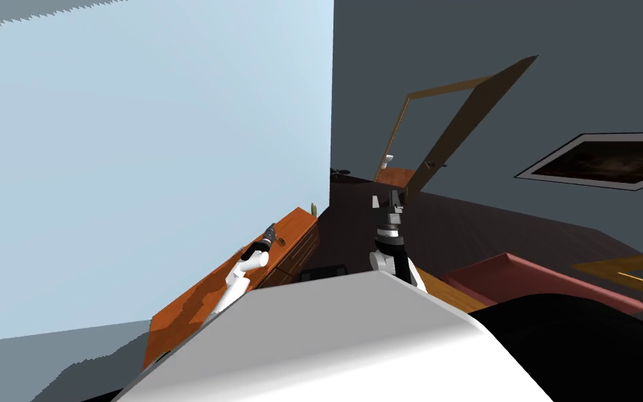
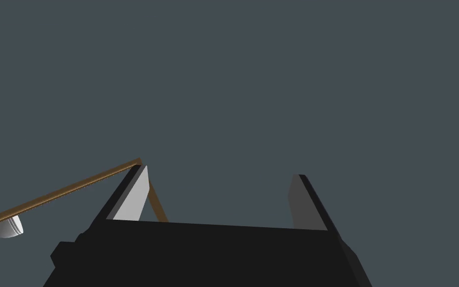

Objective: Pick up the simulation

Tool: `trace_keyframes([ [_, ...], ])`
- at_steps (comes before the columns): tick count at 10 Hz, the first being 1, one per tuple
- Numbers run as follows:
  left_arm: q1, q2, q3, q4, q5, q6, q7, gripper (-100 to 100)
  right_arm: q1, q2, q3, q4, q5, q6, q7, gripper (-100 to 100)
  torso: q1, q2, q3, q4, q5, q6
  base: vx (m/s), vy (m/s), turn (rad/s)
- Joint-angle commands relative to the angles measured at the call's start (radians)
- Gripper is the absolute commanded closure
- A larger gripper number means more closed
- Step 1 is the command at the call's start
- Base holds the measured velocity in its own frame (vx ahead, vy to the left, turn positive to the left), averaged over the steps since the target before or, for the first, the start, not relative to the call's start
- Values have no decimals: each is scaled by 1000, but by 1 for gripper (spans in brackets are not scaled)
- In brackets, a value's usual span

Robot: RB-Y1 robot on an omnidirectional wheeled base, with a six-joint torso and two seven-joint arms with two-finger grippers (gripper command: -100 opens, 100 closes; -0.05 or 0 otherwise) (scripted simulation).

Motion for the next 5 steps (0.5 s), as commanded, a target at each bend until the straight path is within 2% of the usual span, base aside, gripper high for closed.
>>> trace_keyframes([
  [1, -17, 20, -8, 50, 23, 50, -11, -100, 0, 0, 0, 0, 0, 0, 0, 0, 0, 0, 0, 0, 0, 0, -7, 30, -173],
  [2, -17, 20, -8, 61, 23, 59, -11, -100, 0, 0, 0, 0, 0, 0, 0, 0, 0, 0, 0, 0, 0, 0, 16, 4, -65],
  [3, -39, 36, -16, 96, 41, 104, -22, -100, 0, 0, 0, 0, 0, 0, 0, 0, -2, -2, -1, 0, 0, 0, 29, -7, -132],
  [4, -39, 36, -16, 116, 41, 104, -22, -100, 0, 0, 0, 0, 0, 0, 0, 0, -2, -3, -1, 0, 0, 0, 28, 0, -127],
  [5, -61, 50, -24, 156, 58, 143, -34, -100, 0, 0, 0, 0, 0, 0, 0, 0, -2, -3, -2, -1, 0, 0, 34, -30, -151],
])
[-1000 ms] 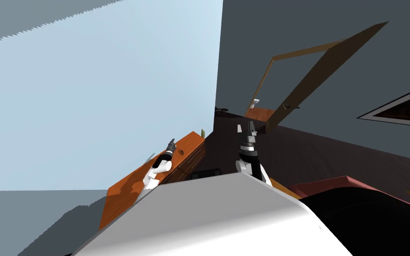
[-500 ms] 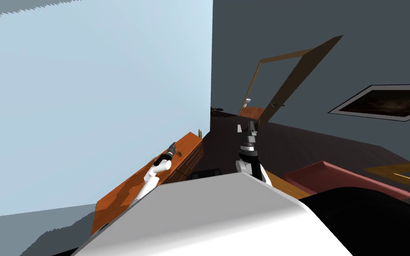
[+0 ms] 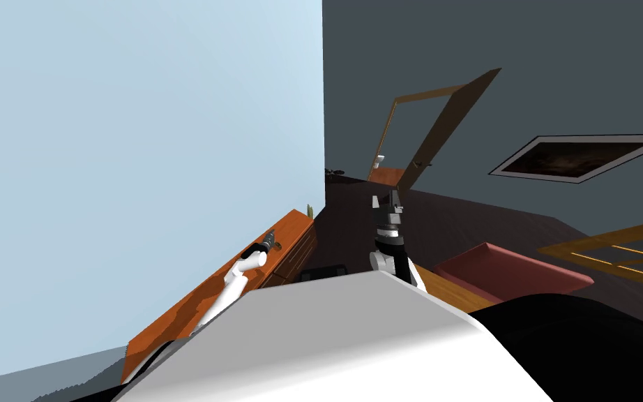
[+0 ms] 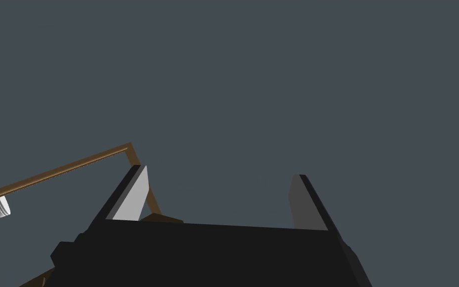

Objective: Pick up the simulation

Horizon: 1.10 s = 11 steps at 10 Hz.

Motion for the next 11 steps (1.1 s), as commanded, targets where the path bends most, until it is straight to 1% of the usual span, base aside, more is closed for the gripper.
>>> trace_keyframes([
  [1, -13, 9, -5, 39, 10, 28, -7, -100, 0, 0, 0, 0, 0, 0, 0, 0, 0, 0, 0, 0, 0, 0, 17, -23, -76],
  [9, -13, 9, -5, 39, 10, 28, -7, -100, 0, 0, 0, 0, 0, 0, 0, 0, 2, 3, 1, 1, 0, -1, -1, 7, 5],
  [10, -13, 10, 15, 64, 6, 57, -20, -100, 0, 0, 0, 0, 0, 0, 0, 0, 2, 3, 2, 1, 0, -1, 10, -12, -45],
  [11, -13, 10, 15, 64, 6, 57, -20, -100, 0, 0, 0, 0, 0, 0, 0, 0, 1, 2, 1, 0, 0, -1, 13, -19, -31],
])
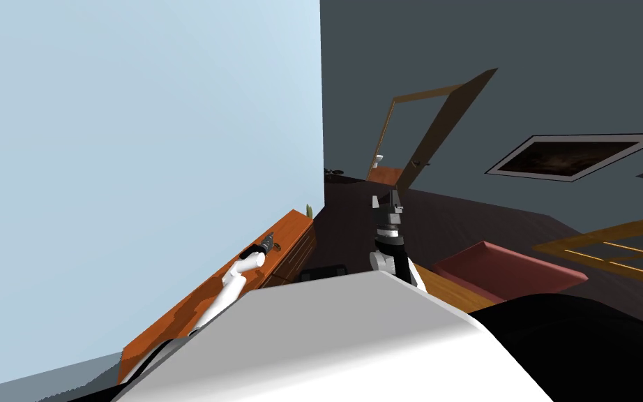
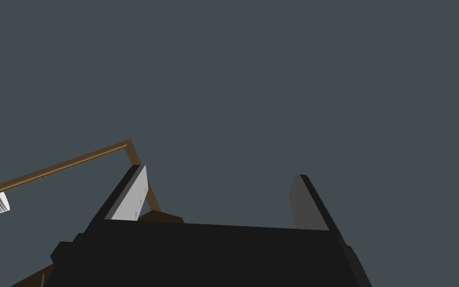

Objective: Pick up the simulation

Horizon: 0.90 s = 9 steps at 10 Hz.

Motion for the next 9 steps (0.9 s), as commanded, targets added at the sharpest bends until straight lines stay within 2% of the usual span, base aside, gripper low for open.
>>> trace_keyframes([
  [1, -2, 5, 10, 32, 3, 17, -14, -100, 0, 0, 0, 0, 0, 0, 0, 0, 0, 0, 0, 0, 0, 0, 16, -21, -69],
  [7, 2, 16, 74, 135, -9, 142, -64, -100, 0, 0, 0, 0, 0, 0, 0, 0, -1, -1, -1, 0, 0, 0, 28, -27, -84],
  [9, 3, 17, 79, 145, -10, 156, -69, -100, 0, 0, 0, 0, 0, 0, 0, 0, -1, -1, 0, 0, 0, 0, 19, -17, -27],
])
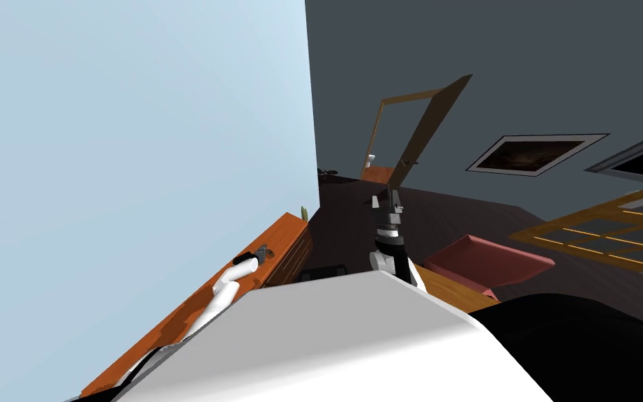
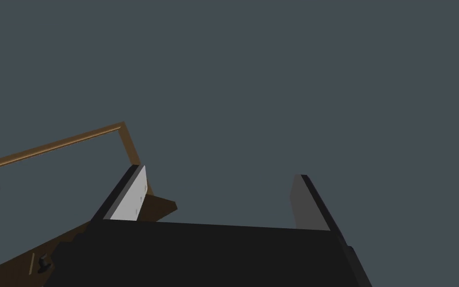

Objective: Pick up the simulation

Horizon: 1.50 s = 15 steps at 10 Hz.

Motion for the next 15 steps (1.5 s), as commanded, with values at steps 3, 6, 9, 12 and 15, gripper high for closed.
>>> trace_keyframes([
  [3, -5, 16, 8, 66, 10, 61, -26, -100, 0, 0, 0, 0, 0, 0, 0, 0, -1, -1, 0, 0, 0, 0, 31, -21, -110],
  [6, 6, 46, -20, 88, 27, 109, -37, -100, 0, 0, 0, 0, 0, 0, 0, 0, 1, -1, -1, 0, 0, 0, 41, -2, -165],
  [9, 27, 98, -87, 107, 57, 153, -44, -100, 0, 0, 0, 0, 0, 0, 0, 0, 5, -2, -1, 0, 1, 0, 45, 63, -277],
  [12, 42, 133, -136, 122, 76, 175, -46, -100, 0, 0, 0, 0, 0, 0, 0, 0, 4, 0, 0, 0, 1, 0, 16, 61, -204],
  [15, 55, 150, -160, 118, 80, 188, -40, -100, 0, 0, 0, 0, 0, 0, 0, 0, 6, 0, 0, 0, 1, 0, 12, 62, -128],
])
